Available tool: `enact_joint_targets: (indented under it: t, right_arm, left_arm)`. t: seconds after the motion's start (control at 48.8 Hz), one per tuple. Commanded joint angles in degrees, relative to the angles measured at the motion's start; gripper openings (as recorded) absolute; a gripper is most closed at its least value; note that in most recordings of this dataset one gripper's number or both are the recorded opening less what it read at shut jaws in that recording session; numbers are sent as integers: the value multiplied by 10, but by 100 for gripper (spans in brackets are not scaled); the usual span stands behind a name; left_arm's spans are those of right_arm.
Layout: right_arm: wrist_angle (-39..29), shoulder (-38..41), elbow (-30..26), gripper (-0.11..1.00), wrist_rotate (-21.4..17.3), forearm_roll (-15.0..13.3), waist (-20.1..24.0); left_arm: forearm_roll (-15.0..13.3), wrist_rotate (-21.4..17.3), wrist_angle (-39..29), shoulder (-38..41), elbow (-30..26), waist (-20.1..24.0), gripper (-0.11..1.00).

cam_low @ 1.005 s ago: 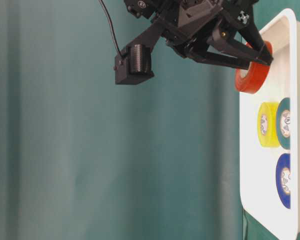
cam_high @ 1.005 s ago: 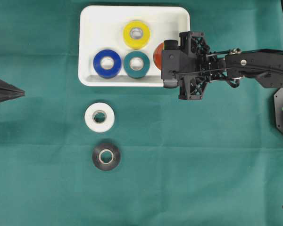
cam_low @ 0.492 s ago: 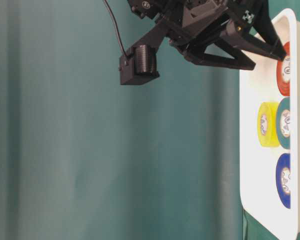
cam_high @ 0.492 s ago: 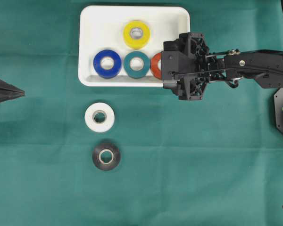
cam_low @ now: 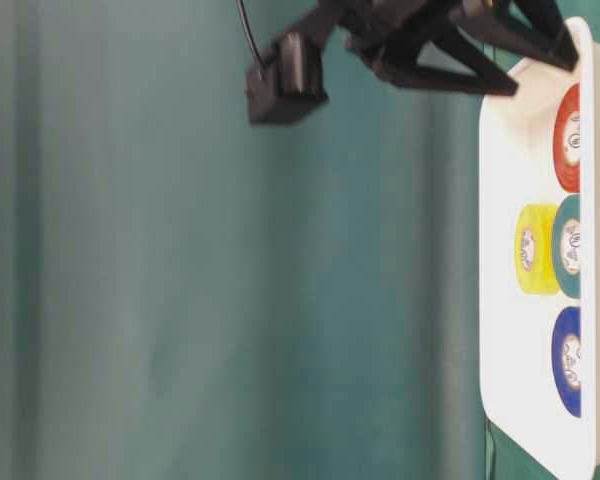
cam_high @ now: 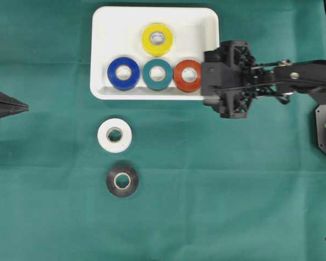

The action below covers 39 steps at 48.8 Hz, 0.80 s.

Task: Put the tape into the white case with the right arm.
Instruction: 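Open the right gripper and retract it to the right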

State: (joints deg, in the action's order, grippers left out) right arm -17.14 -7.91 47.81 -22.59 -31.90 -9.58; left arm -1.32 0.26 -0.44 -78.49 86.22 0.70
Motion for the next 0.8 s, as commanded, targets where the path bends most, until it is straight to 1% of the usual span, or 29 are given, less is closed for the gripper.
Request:
enact_joint_targets:
  t: [0.0, 0.123, 0.41, 0.615, 0.779]
  right_arm:
    - [12, -47, 24, 73, -1, -2, -1]
    - [47, -97, 69, 73, -1, -2, -1]
    - [164, -193, 171, 73, -1, -2, -1]
    - [178, -246, 209, 73, -1, -2, -1]
    - [179, -275, 226, 73, -1, -1, -1]
  left_arm:
    - [0, 0, 4, 4, -7, 2, 0]
    - [0, 0, 3, 4, -7, 1, 0]
    - [0, 0, 4, 4, -7, 1, 0]
    - [0, 0, 3, 4, -7, 2, 0]
    - [-1, 0, 4, 4, -7, 2, 0]
